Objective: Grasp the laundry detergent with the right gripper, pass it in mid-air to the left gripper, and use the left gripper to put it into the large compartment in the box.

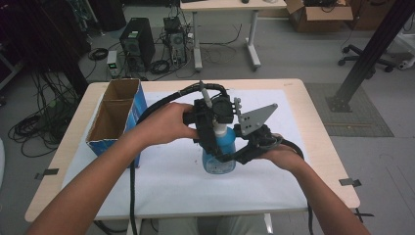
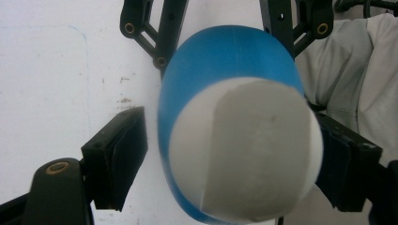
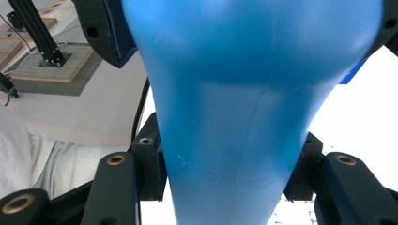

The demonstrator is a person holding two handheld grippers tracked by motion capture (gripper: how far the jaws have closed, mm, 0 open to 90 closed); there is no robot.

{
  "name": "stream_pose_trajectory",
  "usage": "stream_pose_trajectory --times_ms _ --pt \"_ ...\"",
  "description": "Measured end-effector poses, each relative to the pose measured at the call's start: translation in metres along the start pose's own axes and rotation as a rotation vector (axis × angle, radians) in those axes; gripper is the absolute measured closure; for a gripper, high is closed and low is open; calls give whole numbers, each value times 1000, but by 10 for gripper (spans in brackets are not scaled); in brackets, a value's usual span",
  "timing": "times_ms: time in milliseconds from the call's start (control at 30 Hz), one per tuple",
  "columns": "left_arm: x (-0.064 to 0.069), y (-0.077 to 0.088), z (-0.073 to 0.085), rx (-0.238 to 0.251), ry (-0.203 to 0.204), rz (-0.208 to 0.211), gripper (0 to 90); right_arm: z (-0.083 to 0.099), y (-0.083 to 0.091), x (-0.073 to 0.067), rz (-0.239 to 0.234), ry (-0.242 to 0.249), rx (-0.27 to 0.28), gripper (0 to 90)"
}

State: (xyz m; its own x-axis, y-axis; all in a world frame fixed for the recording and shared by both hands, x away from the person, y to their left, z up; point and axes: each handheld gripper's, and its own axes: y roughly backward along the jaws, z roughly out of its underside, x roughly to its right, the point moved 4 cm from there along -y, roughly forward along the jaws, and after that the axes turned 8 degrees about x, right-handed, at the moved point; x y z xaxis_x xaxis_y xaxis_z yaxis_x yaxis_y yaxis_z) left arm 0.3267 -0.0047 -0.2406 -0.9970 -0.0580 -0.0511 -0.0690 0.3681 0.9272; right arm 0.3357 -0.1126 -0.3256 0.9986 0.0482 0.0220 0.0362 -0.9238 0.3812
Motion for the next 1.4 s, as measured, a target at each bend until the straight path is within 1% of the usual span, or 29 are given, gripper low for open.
stream_pose_trajectory --times_ms 67,200,233,500,567,600,733,933,1000,1067,1167,1200,1233,1267,1300,1333,1367,1400 --pt "0 0 0 3 -2 1 209 0 0 0 -1 0 0 451" --pt "0 0 -1 7 2 3 253 0 0 0 0 1 -3 451" --pt "0 0 -1 3 -5 6 258 0 -1 0 -1 1 -3 451" --pt "0 -1 -1 7 -11 11 291 0 -2 0 -2 3 -3 451" --pt "1 -2 -1 8 -5 17 323 0 -2 0 0 4 -3 451" --pt "1 -2 -1 7 -5 21 323 0 -2 0 -1 5 -4 451" --pt "1 -3 -1 7 -12 25 372 1 -3 -1 -5 7 -5 451" --pt "1 -2 -1 6 -15 28 375 1 -3 0 -6 8 -5 450" --pt "2 -3 0 1 -17 24 376 1 -4 -1 -7 10 -5 449" --pt "3 -4 0 -3 -29 13 377 1 -5 -1 -6 19 -10 447" --pt "2 -1 -1 0 -20 12 378 1 -5 -1 7 29 -5 438" --pt "1 0 -1 -1 -13 13 379 0 -5 -1 9 33 -4 424" --pt "1 2 -1 -2 -8 11 379 0 -5 -2 4 33 -2 357" --pt "0 3 -1 -9 -2 5 379 -1 -5 -3 8 26 7 266" --pt "-1 4 -1 -14 2 -6 379 0 -5 -3 21 20 4 217" --pt "-1 4 -1 -14 2 -6 379 1 -3 -3 30 19 -1 187" --pt "-3 8 1 -25 15 -28 379 2 -1 -3 38 14 -6 157" --pt "-4 10 1 -24 19 -39 379 4 2 -3 47 4 -10 134"
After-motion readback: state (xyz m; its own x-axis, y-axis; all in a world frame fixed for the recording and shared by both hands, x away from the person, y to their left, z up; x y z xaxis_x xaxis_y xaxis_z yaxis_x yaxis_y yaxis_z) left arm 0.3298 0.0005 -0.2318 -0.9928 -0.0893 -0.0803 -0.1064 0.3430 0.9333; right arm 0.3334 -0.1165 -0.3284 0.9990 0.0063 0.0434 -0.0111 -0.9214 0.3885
